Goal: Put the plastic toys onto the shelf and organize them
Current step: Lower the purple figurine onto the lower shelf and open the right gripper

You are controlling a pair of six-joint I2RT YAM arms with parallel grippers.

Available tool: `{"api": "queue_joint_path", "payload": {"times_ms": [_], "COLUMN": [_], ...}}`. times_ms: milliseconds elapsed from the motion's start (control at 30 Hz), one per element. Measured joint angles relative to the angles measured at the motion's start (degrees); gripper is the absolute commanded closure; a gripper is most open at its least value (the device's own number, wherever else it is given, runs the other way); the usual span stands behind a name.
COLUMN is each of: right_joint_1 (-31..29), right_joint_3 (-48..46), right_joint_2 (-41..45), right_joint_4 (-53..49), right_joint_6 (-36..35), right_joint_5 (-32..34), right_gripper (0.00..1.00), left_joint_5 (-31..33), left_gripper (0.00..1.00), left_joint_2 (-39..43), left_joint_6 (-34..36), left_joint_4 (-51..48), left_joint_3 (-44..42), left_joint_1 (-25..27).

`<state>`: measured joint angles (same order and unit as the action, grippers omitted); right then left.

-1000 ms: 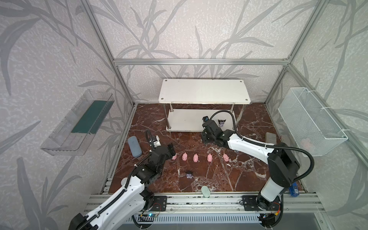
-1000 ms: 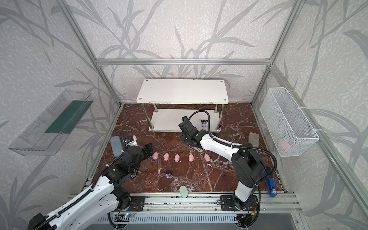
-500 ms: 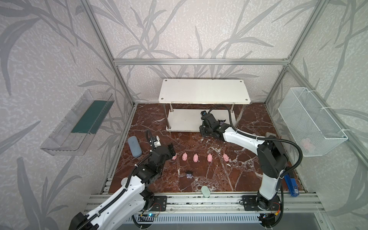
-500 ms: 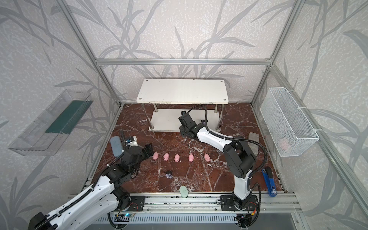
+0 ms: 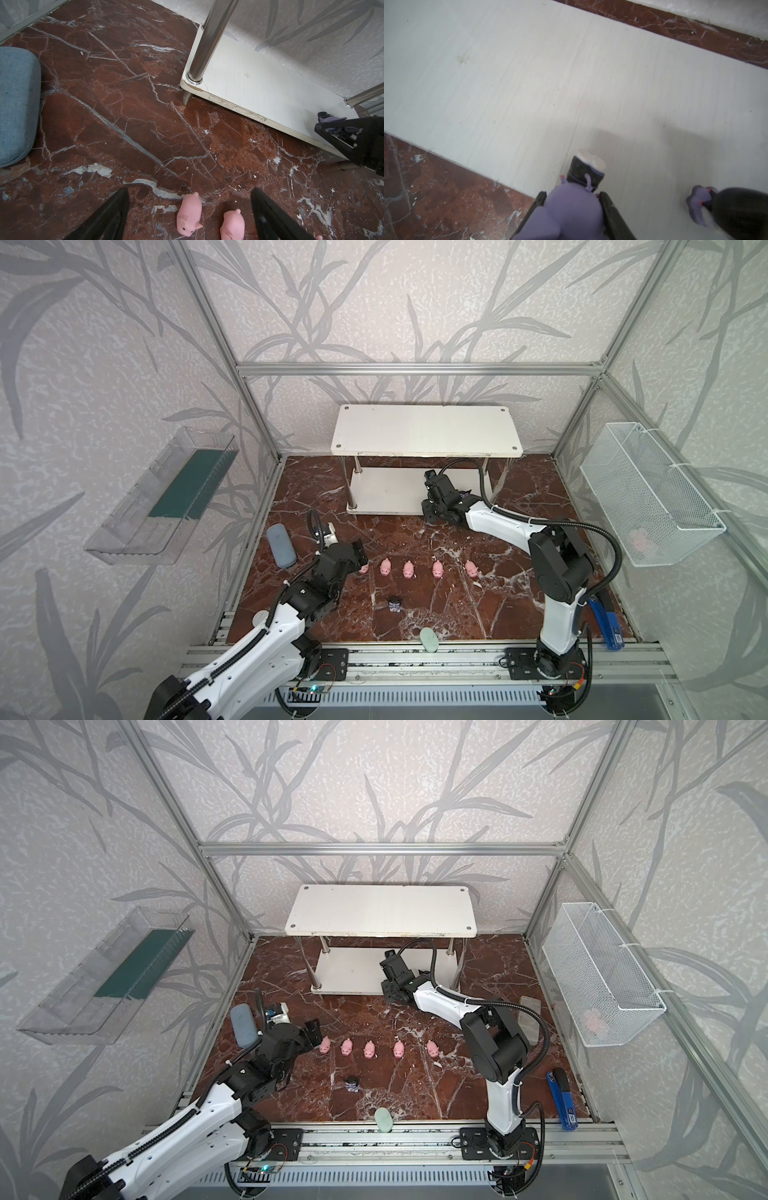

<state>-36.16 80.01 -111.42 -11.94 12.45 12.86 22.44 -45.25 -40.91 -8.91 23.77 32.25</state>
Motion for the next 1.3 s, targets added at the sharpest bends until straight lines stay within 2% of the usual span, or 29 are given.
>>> {"api": "queue_joint_path", "payload": {"times_ms": [467,1300], "right_joint_1": [2.49,2.86], "right_joint_3": [4.17,6.51], "right_joint_2": [-2.25,-5.57], "right_joint_4": [-0.17,-2.10], "right_joint_6": [-1.84,-2.47], "right_joint_5": [-0.87,-1.51], "right_gripper": [0.65,0.62], "left_joint_5": [0.00,0.02], "left_gripper": [0.10,0.10], "left_joint_2": [-1.31,-2.54], "left_joint_6": [0.17,0.20], "left_joint_4": [0.94,1.88], "left_joint_3": [0.00,-0.02], "left_joint_1": [0.00,0.00]}}
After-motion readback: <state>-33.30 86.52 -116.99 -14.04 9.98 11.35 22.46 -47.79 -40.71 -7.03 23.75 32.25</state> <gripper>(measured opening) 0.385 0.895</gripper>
